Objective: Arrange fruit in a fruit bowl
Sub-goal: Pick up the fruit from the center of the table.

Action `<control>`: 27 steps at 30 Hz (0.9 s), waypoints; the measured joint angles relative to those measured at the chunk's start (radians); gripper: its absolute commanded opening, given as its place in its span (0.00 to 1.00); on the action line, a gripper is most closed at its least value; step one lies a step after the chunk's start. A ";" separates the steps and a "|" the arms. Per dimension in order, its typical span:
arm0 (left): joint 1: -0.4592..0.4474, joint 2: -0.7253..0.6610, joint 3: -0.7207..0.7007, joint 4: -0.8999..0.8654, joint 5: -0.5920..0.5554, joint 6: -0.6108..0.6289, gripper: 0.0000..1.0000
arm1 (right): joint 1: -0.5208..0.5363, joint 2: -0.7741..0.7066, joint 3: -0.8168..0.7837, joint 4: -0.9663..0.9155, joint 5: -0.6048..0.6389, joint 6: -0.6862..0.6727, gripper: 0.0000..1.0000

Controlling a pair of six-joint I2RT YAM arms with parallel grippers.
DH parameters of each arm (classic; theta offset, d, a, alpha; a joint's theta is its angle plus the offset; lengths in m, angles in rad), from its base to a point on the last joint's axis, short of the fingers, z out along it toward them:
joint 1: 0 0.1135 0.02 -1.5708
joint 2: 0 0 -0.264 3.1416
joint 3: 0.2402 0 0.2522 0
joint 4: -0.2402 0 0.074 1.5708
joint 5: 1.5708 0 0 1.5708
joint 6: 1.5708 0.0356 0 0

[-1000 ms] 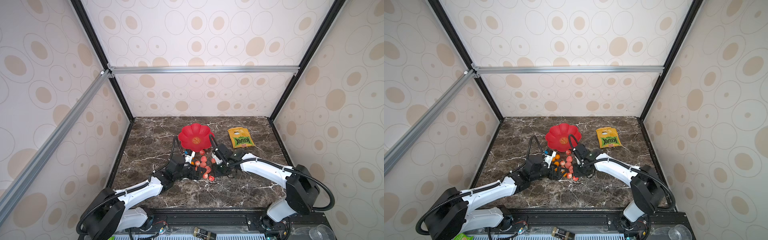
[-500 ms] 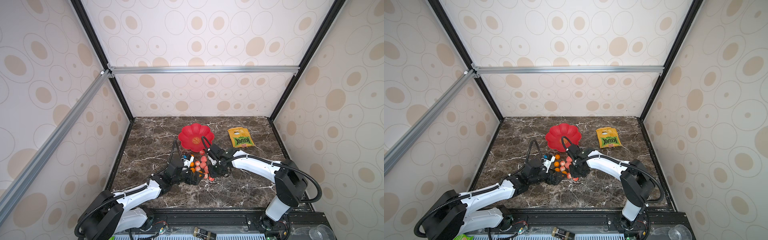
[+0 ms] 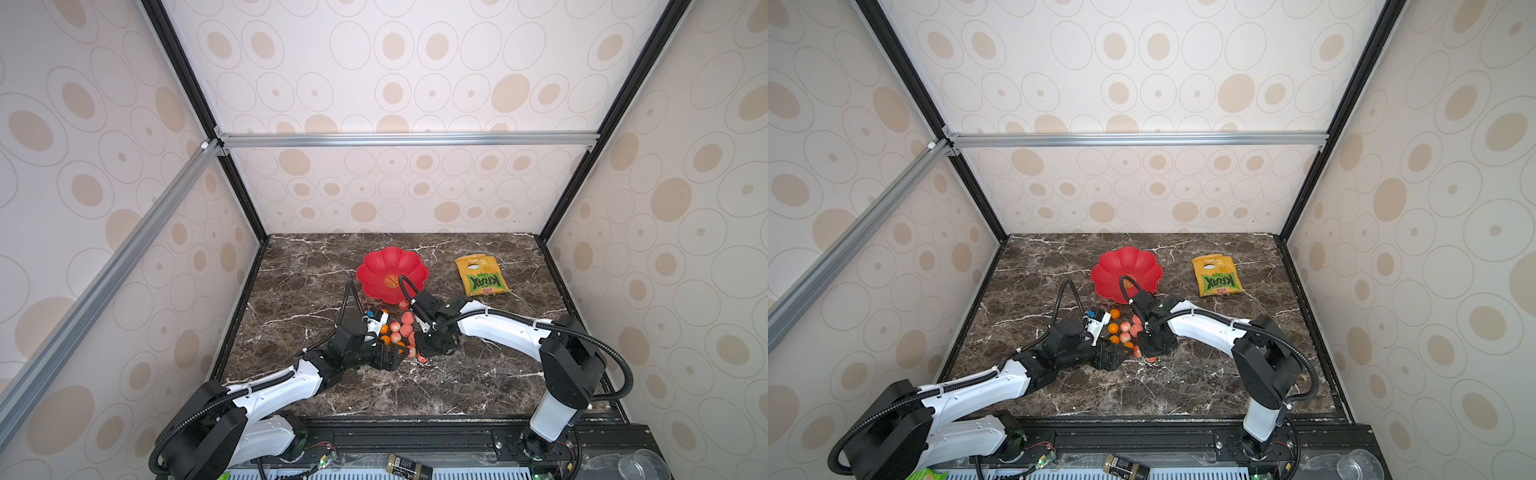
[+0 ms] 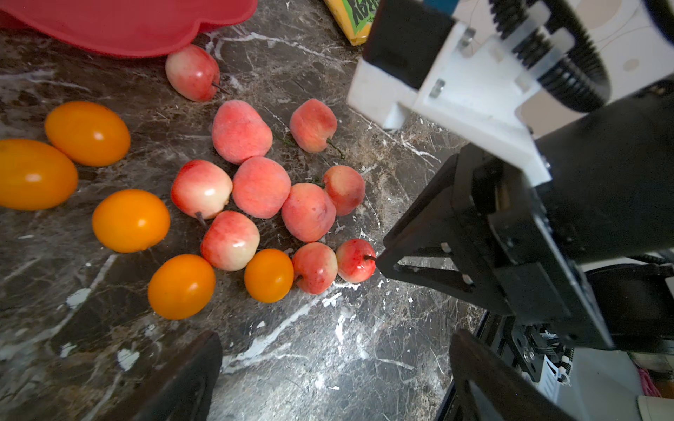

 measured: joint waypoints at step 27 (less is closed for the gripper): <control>0.000 -0.011 -0.002 0.010 0.002 0.000 0.98 | 0.001 0.039 0.001 0.020 0.024 0.018 0.18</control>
